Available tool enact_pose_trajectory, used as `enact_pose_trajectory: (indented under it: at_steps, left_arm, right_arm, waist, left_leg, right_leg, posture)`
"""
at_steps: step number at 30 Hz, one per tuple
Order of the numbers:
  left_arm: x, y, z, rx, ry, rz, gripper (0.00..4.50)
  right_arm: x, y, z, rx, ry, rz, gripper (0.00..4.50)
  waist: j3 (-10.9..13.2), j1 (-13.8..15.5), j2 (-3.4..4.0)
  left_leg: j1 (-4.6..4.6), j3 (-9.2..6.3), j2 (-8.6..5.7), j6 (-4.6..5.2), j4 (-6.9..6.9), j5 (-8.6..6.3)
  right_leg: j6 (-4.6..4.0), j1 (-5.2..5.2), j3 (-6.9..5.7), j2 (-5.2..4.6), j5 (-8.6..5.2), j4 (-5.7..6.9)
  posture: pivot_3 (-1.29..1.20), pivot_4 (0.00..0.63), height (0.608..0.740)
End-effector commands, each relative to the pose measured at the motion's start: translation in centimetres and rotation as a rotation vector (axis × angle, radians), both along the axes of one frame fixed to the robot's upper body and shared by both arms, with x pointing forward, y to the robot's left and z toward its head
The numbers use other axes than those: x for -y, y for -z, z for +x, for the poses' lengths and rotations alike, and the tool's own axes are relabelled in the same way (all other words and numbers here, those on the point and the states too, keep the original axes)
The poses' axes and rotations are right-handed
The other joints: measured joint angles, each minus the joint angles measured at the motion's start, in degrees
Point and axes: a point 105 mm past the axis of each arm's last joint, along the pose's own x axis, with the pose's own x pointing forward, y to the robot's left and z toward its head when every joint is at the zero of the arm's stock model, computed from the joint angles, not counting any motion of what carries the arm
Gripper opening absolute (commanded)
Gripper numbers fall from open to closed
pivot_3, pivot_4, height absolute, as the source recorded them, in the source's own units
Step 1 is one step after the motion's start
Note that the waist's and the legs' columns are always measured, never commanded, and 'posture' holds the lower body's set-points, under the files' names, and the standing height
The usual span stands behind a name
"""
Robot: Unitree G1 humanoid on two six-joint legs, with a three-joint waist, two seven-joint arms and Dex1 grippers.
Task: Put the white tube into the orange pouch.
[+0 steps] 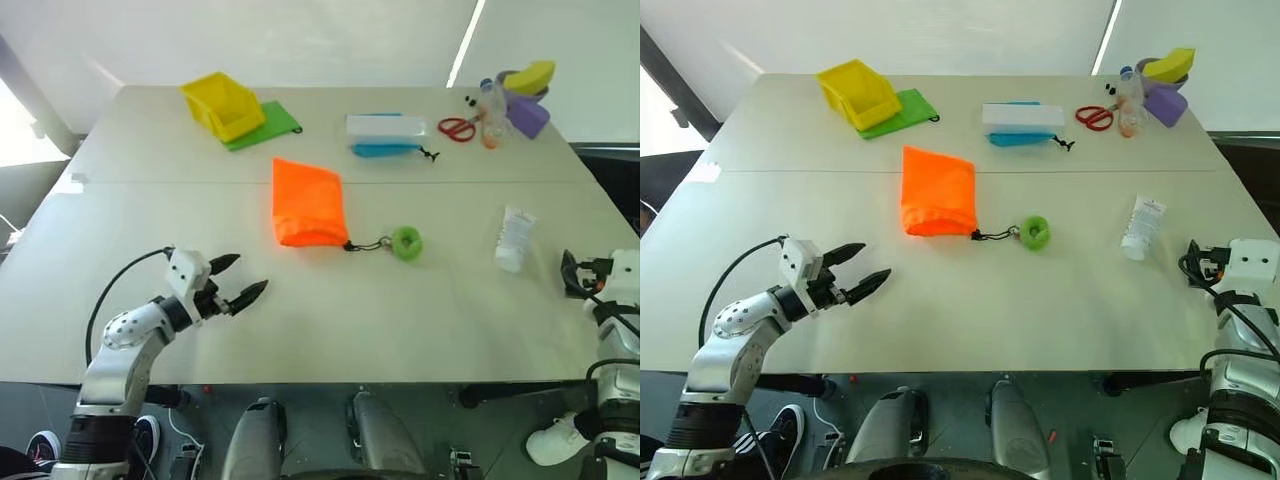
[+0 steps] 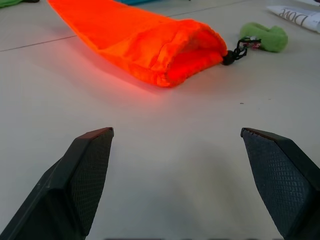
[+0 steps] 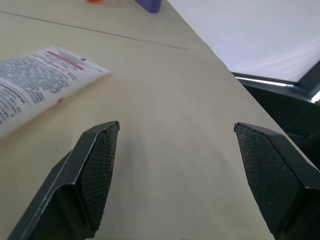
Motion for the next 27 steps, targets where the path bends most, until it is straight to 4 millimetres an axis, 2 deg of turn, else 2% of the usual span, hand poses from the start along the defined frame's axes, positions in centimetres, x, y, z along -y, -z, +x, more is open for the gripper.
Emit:
enact_pose_trajectory:
  at_steps: [1,15,21,25,27]
  left_arm:
    - [0.2,-1.0,-0.2,0.064,0.012,0.014,4.36]
    - [-0.4,-1.7,0.5,0.111,-0.001,-0.002,4.36]
    - [0.4,-2.8,0.7,0.17,0.026,-0.024,4.36]
    - [1.4,-3.6,1.2,0.204,0.057,-0.019,4.36]
    - [2.1,-3.7,1.7,0.227,0.075,0.017,4.36]
  right_arm:
    - [1.0,-0.9,-0.5,0.042,0.022,-0.014,3.83]
    - [0.4,-1.0,0.1,0.061,-0.009,-0.023,3.83]
    - [0.5,-1.7,0.6,0.095,-0.005,0.006,3.83]
    - [-0.6,-2.4,1.3,0.119,-0.077,-0.01,3.83]
    - [-3.0,-3.4,1.7,0.174,-0.218,0.01,3.83]
  waist:
    - [0.0,-0.11,0.0]
    - [0.0,-0.07,0.02]
    - [0.0,-0.09,0.02]
    - [0.0,-0.06,0.02]
    - [0.02,-0.05,0.06]
  left_leg:
    - [0.0,0.0,0.0,0.0,0.0,0.0]
    - [-0.01,-0.01,0.0,0.0,0.0,0.0]
    - [-0.01,0.0,0.0,0.0,0.0,0.0]
    - [0.0,-0.01,0.0,0.0,0.0,0.0]
    - [0.0,-0.01,0.0,0.0,-0.01,0.0]
  right_leg:
    - [0.0,0.0,0.0,0.0,0.0,0.0]
    - [0.01,0.0,0.0,0.01,0.0,-0.01]
    - [0.01,0.0,0.01,0.0,0.0,-0.01]
    - [0.01,0.0,0.01,0.03,0.0,0.0]
    - [0.01,0.0,0.01,0.03,0.0,0.0]
  posture:
    - [0.0,0.15,0.74]
    - [0.0,0.15,0.74]
    - [0.0,0.15,0.74]
    - [0.0,0.15,0.74]
    - [0.0,0.15,0.74]
